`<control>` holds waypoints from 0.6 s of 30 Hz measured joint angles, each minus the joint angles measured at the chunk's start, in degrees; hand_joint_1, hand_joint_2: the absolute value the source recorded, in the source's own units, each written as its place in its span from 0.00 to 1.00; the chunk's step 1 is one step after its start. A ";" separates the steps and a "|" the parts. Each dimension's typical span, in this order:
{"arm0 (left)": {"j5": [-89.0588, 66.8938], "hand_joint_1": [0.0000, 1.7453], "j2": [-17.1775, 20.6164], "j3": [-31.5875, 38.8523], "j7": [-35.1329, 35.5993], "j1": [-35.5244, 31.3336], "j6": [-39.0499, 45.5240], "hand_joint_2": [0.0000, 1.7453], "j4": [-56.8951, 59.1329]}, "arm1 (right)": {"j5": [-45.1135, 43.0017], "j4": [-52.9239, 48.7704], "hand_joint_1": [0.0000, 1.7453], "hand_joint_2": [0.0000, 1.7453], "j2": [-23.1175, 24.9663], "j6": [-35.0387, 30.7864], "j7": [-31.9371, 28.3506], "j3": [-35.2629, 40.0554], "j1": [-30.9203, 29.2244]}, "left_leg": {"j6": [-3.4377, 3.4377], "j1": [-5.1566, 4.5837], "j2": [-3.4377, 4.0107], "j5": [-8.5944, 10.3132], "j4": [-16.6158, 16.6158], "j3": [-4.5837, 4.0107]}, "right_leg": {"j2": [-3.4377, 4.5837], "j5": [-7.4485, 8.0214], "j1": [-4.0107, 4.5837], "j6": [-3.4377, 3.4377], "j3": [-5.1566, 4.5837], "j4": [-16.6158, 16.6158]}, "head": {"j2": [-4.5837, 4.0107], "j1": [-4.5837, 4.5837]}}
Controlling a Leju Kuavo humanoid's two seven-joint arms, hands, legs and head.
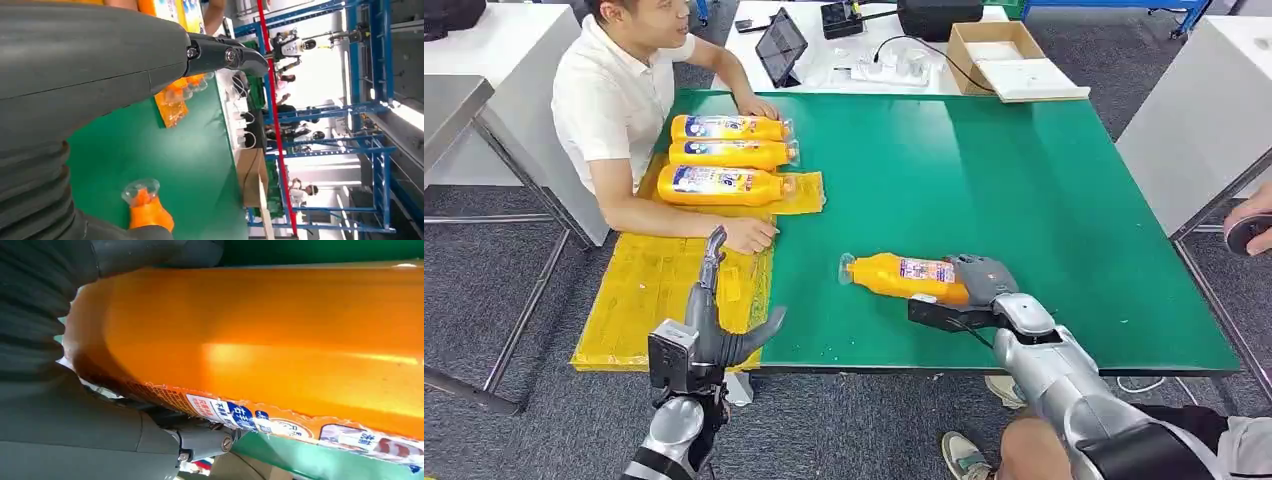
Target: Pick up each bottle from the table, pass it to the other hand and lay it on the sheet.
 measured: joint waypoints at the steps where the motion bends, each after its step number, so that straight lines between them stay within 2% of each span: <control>1: 0.22 0.00 0.11 0.02 0.13 -0.23 -0.09 1.00 0.33 | -1.09 0.33 1.00 1.00 -0.35 0.02 -1.31 -0.15 0.11 | 0.00 0.00 -0.01 -0.01 0.00 0.00 | 0.00 0.00 0.00 0.00 0.02 -0.01 | 0.00 0.00; 5: 1.11 0.00 0.39 0.09 0.33 -0.39 0.04 1.00 0.48 | -7.68 0.46 1.00 1.00 0.22 -4.92 -11.33 -2.56 1.72 | 0.01 0.02 0.00 0.00 0.00 -0.07 | -0.01 0.02 0.01 0.02 0.08 0.00 | 0.00 0.00; 10: 1.79 0.00 0.39 0.55 0.59 -0.42 0.57 1.00 0.48 | -9.99 0.35 1.00 1.00 1.38 -6.84 -14.23 -4.59 2.41 | -0.07 0.06 0.39 -0.11 0.00 -0.02 | 0.19 0.05 0.05 0.01 -0.01 0.00 | 0.00 0.02; 12: 4.79 0.00 0.20 0.92 1.99 -0.37 0.35 1.00 0.48 | -13.60 -0.37 1.00 1.00 2.08 -8.13 -17.67 -5.84 3.32 | -0.07 0.12 0.38 -0.11 -0.01 -0.08 | 0.19 0.04 0.11 0.00 -0.02 0.00 | 0.00 0.04; 14: 11.94 0.00 -0.67 1.92 3.95 -0.18 0.50 1.00 0.48 | -22.64 -3.79 1.00 1.00 4.04 -8.94 -24.75 -8.30 6.07 | -0.07 0.14 0.38 -0.11 -0.01 -0.17 | 0.20 0.05 0.15 0.00 -0.09 0.02 | 0.00 0.02; 18: 18.01 0.00 -1.11 2.49 4.66 0.49 1.03 1.00 1.01 | -37.58 -16.91 1.00 1.00 8.49 -11.81 -30.47 -11.24 14.41 | -0.13 0.20 0.16 -0.05 -0.01 -0.57 | 0.13 0.02 0.18 -0.03 -0.50 0.11 | 0.00 0.00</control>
